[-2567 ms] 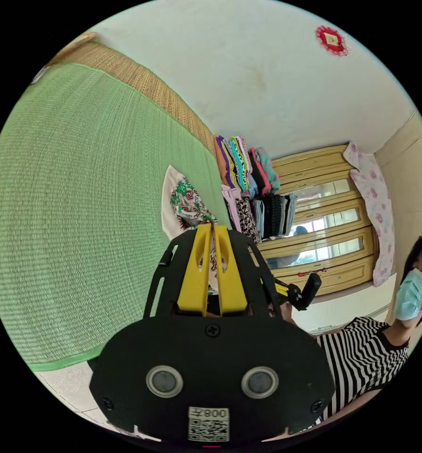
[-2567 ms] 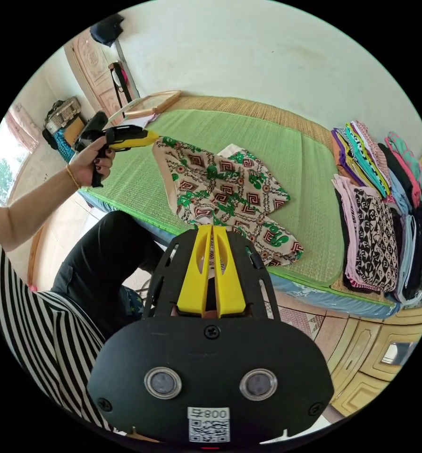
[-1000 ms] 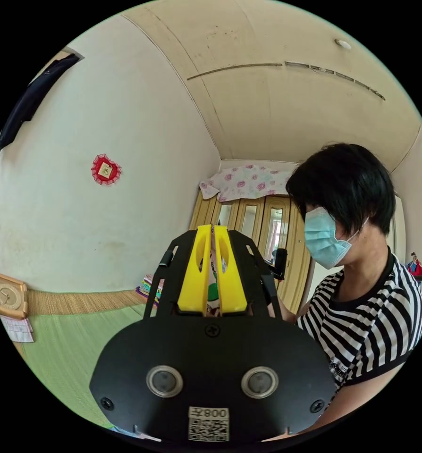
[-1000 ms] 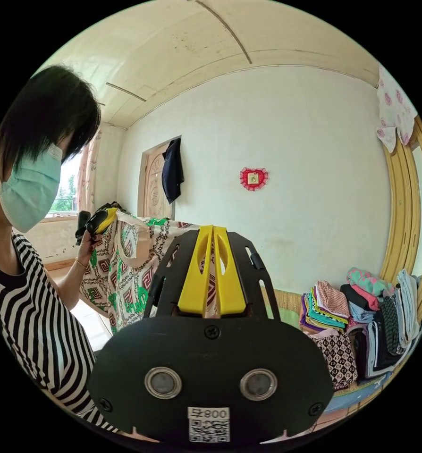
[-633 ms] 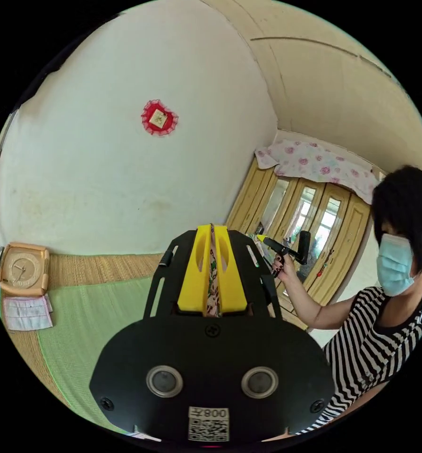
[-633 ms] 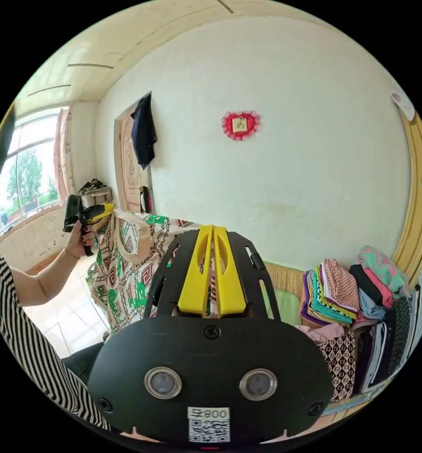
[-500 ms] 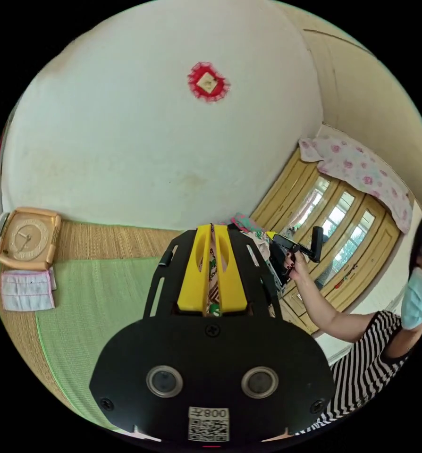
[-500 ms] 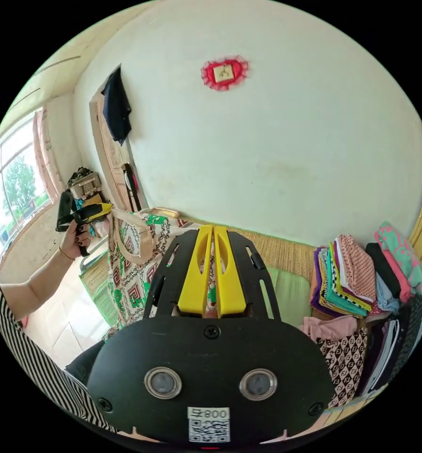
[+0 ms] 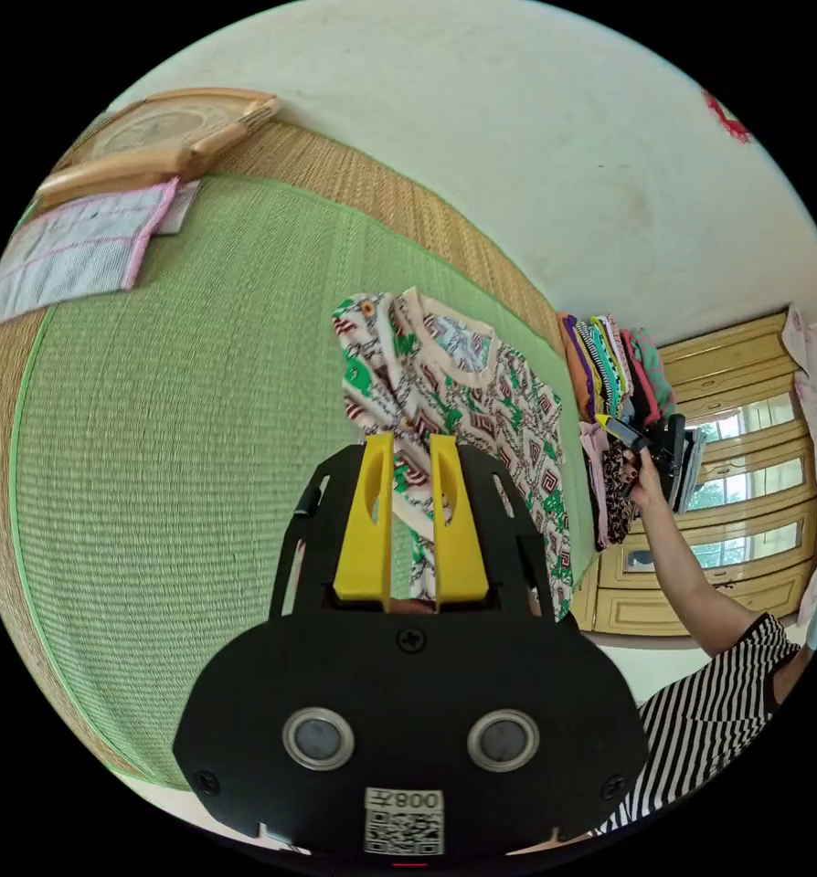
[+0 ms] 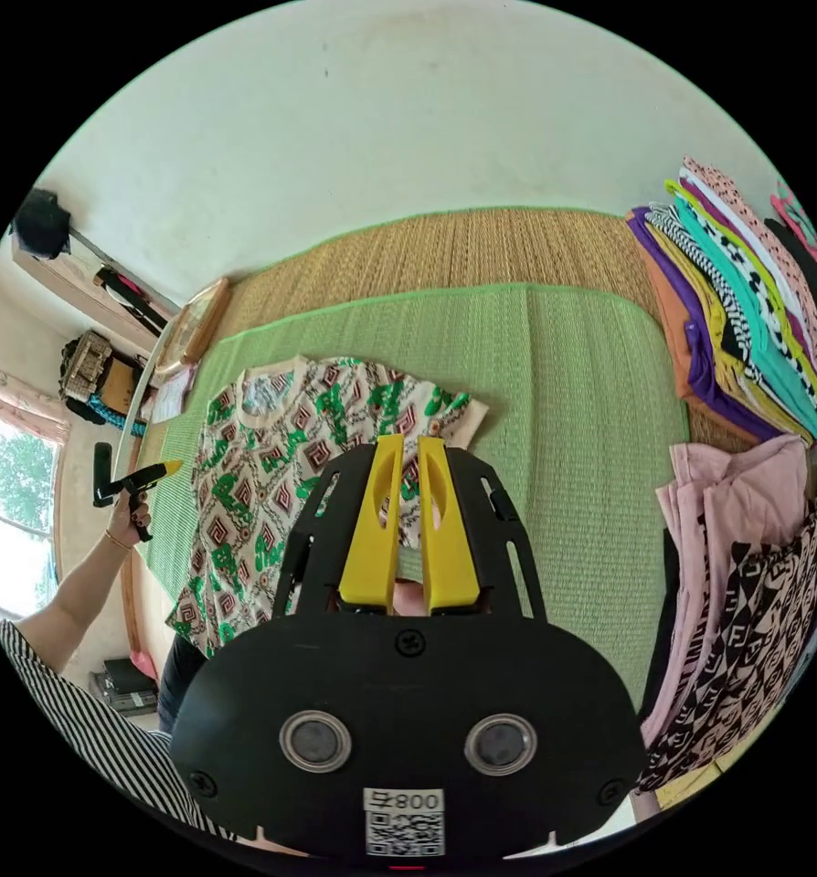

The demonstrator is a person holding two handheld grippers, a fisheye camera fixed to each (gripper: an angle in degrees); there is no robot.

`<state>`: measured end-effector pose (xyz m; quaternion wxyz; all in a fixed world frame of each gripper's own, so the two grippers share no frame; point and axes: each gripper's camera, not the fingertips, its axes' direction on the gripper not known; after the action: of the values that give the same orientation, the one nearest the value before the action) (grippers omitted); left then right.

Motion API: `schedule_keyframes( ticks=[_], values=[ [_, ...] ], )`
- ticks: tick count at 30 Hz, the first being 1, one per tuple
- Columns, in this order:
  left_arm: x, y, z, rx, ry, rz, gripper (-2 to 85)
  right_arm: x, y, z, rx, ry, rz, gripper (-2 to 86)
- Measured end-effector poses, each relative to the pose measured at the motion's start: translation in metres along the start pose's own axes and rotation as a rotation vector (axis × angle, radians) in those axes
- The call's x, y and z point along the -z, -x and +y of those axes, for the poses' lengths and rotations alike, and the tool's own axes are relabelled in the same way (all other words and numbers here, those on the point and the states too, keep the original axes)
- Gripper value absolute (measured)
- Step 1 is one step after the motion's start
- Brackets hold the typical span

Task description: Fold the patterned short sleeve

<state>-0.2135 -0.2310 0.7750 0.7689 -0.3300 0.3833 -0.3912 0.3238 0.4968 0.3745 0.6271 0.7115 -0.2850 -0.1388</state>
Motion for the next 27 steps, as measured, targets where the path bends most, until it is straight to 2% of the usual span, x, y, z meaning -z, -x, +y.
schedule_keyframes(
  ticks=[6, 13, 18, 22, 27],
  values=[
    [-0.020, 0.003, -0.032, 0.041, 0.049, -0.028, 7.0, -0.079, -0.064, 0.014, -0.024, 0.051, 0.026, 5.9],
    [-0.032, -0.013, -0.086, 0.044, 0.088, -0.135, 1.3, -0.137, -0.120, 0.000, -0.039, 0.076, 0.106, 5.9],
    [0.012, -0.014, -0.119, 0.014, 0.027, -0.271, 0.8, -0.150, -0.157, 0.003, -0.053, 0.058, 0.095, 6.2],
    [0.065, 0.009, -0.137, 0.102, -0.068, -0.410, 1.3, -0.147, -0.178, 0.009, -0.019, 0.023, 0.103, 6.6],
    [0.071, 0.014, -0.146, 0.105, -0.095, -0.378, 3.9, -0.160, -0.186, 0.014, 0.050, 0.031, 0.141, 7.0]
  ],
)
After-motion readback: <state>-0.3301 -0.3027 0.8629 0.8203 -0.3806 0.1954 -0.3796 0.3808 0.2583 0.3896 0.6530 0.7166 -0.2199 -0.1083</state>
